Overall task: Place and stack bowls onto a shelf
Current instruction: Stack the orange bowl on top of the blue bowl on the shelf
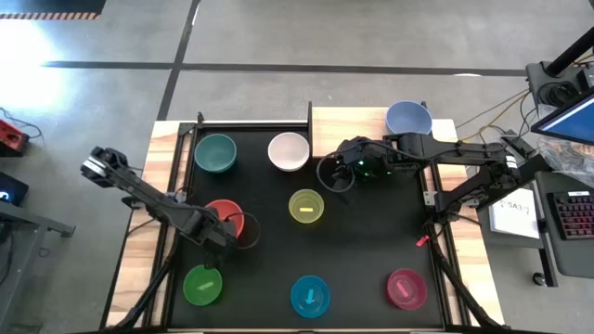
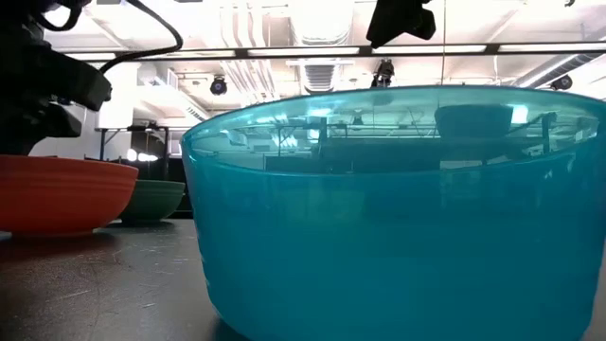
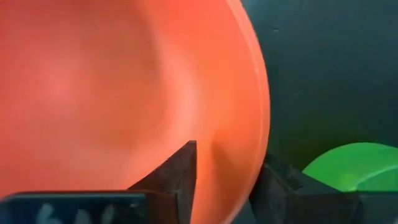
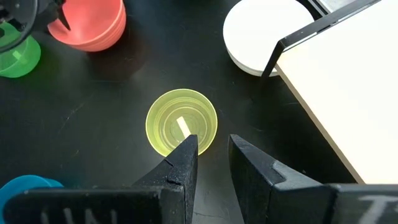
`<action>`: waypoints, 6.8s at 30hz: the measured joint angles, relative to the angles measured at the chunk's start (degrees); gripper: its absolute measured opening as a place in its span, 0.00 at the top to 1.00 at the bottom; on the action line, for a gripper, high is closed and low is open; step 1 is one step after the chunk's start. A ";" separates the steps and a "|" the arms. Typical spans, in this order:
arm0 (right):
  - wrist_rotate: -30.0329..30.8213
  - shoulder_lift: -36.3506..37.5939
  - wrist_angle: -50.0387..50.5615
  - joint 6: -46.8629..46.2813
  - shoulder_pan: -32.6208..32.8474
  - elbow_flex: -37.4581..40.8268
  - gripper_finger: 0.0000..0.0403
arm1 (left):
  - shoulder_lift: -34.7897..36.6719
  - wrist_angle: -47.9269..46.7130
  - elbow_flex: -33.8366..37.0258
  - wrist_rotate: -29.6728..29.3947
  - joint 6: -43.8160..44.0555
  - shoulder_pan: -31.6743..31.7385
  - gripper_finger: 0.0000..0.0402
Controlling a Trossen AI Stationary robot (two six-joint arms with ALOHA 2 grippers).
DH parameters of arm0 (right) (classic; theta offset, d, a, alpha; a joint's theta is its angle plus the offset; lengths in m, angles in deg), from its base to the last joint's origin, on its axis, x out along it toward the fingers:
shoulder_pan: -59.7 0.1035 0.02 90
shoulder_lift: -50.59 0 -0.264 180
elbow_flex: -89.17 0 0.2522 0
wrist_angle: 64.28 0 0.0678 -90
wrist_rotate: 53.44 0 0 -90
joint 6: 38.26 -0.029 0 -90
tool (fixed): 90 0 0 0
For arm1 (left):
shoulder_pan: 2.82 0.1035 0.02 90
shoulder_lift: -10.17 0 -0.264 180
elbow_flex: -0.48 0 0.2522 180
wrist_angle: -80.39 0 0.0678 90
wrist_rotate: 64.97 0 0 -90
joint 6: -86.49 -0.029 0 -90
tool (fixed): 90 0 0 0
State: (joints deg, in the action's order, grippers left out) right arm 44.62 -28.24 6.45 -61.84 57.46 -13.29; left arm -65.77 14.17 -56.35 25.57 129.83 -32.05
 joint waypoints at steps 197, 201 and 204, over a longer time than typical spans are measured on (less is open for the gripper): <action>10.40 -5.62 32.33 9.90 -22.29 -18.89 0.98 | -3.37 20.19 -28.42 26.88 -62.47 25.52 0.69; 10.38 -5.66 32.71 9.44 -25.07 -16.02 0.98 | -3.37 20.14 -28.42 25.32 -57.17 25.52 0.72; 10.38 -5.68 32.96 9.57 -26.72 -14.77 0.98 | -3.37 19.56 -28.42 24.84 -55.72 25.52 0.72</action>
State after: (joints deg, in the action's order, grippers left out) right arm 55.00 -33.92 39.41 -52.26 30.73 -28.06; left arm -69.14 33.73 -84.77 50.41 74.11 -6.53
